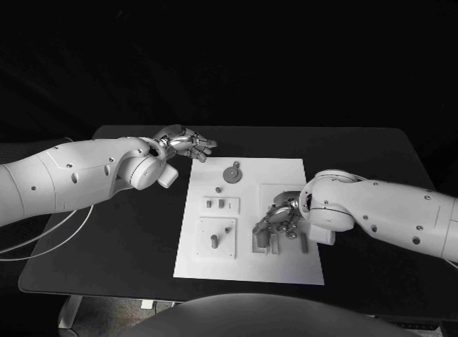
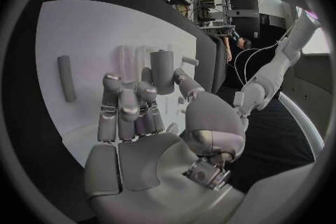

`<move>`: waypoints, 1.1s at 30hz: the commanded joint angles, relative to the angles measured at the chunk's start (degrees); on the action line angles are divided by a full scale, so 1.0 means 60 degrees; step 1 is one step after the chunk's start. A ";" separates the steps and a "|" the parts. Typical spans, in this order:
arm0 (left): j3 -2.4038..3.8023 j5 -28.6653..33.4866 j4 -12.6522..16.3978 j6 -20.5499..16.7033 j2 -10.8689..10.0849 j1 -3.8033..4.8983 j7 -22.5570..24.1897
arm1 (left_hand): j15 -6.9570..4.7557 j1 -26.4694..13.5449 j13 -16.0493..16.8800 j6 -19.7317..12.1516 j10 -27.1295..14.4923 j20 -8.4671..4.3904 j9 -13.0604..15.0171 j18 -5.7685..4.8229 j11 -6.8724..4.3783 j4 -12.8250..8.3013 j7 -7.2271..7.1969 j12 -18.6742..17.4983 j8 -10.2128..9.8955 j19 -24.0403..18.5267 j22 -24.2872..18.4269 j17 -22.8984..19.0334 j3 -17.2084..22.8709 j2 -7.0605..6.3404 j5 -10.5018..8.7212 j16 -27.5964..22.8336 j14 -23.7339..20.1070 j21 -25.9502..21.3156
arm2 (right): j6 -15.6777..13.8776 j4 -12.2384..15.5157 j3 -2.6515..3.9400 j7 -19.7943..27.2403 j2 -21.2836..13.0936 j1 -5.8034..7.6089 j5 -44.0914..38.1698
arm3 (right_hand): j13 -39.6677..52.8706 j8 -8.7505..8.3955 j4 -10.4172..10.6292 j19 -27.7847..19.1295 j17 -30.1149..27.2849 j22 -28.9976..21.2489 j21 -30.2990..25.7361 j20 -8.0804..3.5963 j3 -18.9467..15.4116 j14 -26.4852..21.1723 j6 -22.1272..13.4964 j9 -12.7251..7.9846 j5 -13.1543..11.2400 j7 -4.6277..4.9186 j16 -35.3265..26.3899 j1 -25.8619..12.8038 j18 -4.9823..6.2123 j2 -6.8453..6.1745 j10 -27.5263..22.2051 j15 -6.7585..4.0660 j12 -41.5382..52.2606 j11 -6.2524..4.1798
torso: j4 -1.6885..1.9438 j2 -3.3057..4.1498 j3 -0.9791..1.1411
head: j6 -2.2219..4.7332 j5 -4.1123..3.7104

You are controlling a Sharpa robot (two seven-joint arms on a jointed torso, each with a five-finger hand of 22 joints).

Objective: Assemble the parts on the task board

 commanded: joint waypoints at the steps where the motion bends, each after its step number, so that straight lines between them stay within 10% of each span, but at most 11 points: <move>1: 0.0006 -0.0066 0.0033 0.0154 0.0008 0.0025 -0.0001 | 0.0028 -0.0056 -0.0016 -0.0066 -0.0072 0.0013 -0.0013 0.0124 -0.0029 0.0001 -0.0008 -0.0028 0.0031 -0.0055 -0.0012 0.0012 -0.0052 -0.0015 0.0009 -0.0065 -0.0032 -0.0052 | 0.0428 -0.0052 -0.0002 -0.0045 0.0036 -0.0002 0.0043 | 0.0015 0.0043 -0.0951 -0.0056 -0.0019 0.0177 0.0064 0.0014 0.1046 -0.0034 0.0021 0.0009 0.0048 0.0045 0.0002 0.0036 0.0124 0.0148 -0.0012 -0.0075 -0.0027 0.0051 | 0.0002 0.0001 0.0002 | -0.0019 0.0015; 33: 0.0006 -0.0135 0.0034 0.0167 -0.0002 0.0026 -0.0107 | 0.0038 -0.0070 -0.0027 -0.0063 -0.0100 0.0022 -0.0016 0.0125 -0.0018 0.0029 -0.0010 -0.0031 0.0034 -0.0079 -0.0026 0.0034 -0.0050 -0.0044 0.0008 -0.0092 -0.0053 -0.0053 | 0.0551 -0.0113 -0.0003 -0.0089 0.0071 -0.0099 -0.0081 | 0.0060 0.0008 -0.0795 -0.0103 -0.0024 0.0177 0.0076 0.0028 0.1090 -0.0103 0.0014 0.0002 0.0047 0.0056 0.0014 -0.0196 0.0124 0.0161 -0.0058 -0.0062 -0.0028 0.0062 | -0.0001 -0.0001 0.0005 | -0.0106 0.0084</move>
